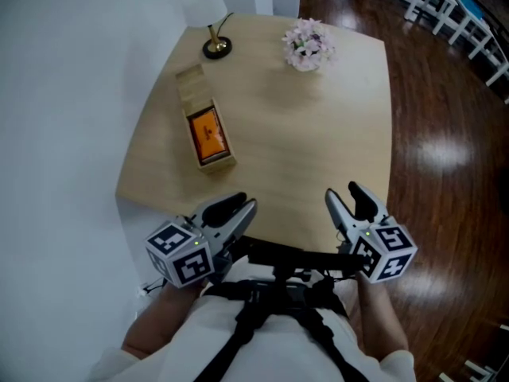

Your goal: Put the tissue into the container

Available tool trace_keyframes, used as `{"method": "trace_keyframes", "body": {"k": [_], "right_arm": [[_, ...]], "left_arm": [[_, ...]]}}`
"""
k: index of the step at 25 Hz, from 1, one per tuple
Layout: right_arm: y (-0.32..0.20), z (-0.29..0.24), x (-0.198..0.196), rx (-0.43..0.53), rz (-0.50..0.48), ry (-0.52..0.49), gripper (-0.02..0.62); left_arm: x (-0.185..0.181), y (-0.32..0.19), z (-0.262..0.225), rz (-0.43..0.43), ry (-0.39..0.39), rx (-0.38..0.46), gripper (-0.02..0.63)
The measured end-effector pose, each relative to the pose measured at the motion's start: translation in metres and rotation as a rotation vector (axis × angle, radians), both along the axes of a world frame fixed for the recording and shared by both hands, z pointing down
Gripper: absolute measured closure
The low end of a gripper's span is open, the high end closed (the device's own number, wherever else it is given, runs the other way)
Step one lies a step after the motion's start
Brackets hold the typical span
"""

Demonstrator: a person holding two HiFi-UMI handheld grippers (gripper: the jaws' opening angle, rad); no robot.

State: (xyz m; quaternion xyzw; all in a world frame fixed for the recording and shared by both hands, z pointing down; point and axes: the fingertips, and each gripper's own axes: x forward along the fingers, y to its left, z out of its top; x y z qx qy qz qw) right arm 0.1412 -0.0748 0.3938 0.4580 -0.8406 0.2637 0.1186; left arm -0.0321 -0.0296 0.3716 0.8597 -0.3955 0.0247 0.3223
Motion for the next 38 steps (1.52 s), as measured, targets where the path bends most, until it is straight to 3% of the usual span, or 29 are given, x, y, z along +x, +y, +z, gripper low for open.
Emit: {"method": "trace_keyframes", "body": {"k": [8,12,18,29,38], "right_arm": [[0.004,-0.002,-0.010,0.011,-0.005,-0.032,0.425],[0.006,0.003,-0.022,-0.020,-0.016,-0.108,0.477],[0.011,0.002,-0.030,-0.040,-0.031,-0.163,0.483],[0.013,0.003,-0.042,-0.034,-0.058,-0.138,0.594],[0.012,-0.013,-0.041,0.016,-0.068,-0.073,0.595]], "left_arm": [[0.002,-0.003,-0.001,0.028,0.031,0.004,0.477],[-0.003,-0.004,0.003,0.029,0.026,0.004,0.477],[0.000,-0.003,-0.001,0.045,0.025,0.008,0.477],[-0.004,-0.002,0.002,0.049,0.021,0.002,0.477],[0.001,0.002,-0.001,0.069,0.019,0.006,0.477]]}}
